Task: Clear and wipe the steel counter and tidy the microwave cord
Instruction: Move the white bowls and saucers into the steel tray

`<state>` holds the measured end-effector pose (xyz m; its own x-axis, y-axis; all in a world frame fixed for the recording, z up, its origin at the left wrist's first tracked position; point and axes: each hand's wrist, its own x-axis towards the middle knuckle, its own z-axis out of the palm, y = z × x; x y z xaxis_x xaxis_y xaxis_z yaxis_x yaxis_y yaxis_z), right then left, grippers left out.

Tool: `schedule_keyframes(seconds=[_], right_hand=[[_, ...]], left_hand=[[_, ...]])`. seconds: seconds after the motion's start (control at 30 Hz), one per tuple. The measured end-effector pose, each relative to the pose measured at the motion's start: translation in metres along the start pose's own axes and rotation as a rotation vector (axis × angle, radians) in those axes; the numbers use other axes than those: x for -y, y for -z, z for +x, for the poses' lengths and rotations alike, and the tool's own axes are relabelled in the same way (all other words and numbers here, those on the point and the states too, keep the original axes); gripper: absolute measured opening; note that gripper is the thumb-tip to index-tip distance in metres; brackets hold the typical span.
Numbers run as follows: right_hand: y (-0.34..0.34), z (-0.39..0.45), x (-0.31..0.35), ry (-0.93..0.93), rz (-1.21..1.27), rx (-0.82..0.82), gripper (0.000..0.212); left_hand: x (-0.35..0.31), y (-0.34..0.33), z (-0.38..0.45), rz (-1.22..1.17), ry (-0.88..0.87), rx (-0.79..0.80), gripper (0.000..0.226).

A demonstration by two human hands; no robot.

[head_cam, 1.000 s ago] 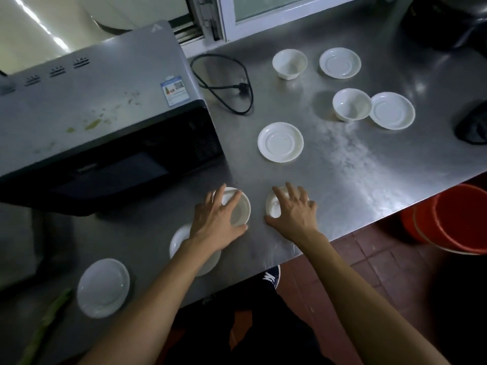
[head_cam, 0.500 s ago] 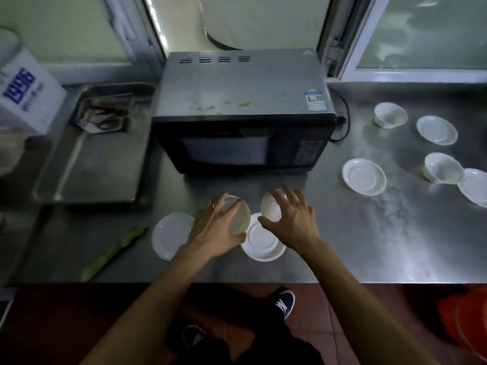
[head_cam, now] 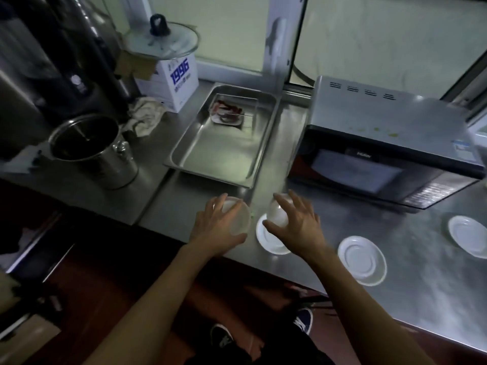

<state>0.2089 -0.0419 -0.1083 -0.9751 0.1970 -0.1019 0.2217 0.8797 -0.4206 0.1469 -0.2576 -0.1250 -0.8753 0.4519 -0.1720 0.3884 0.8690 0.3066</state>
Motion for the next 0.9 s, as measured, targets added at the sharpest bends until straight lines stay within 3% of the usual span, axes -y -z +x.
schedule_keyframes(seconds=[0.37,0.7,0.9], right_hand=[[-0.024,0.066,0.069,0.111,-0.034,0.028,0.08],[-0.036,0.161,0.073,0.102,0.059,0.017,0.079],[-0.044,0.203,0.075,0.101,0.056,0.059,0.082]], left_hand=[[0.075,0.026,0.022,-0.039,0.099,-0.02,0.09],[0.118,0.049,0.118,0.031,0.107,0.024,0.09],[0.127,0.047,0.163,0.028,0.09,-0.034,0.089]])
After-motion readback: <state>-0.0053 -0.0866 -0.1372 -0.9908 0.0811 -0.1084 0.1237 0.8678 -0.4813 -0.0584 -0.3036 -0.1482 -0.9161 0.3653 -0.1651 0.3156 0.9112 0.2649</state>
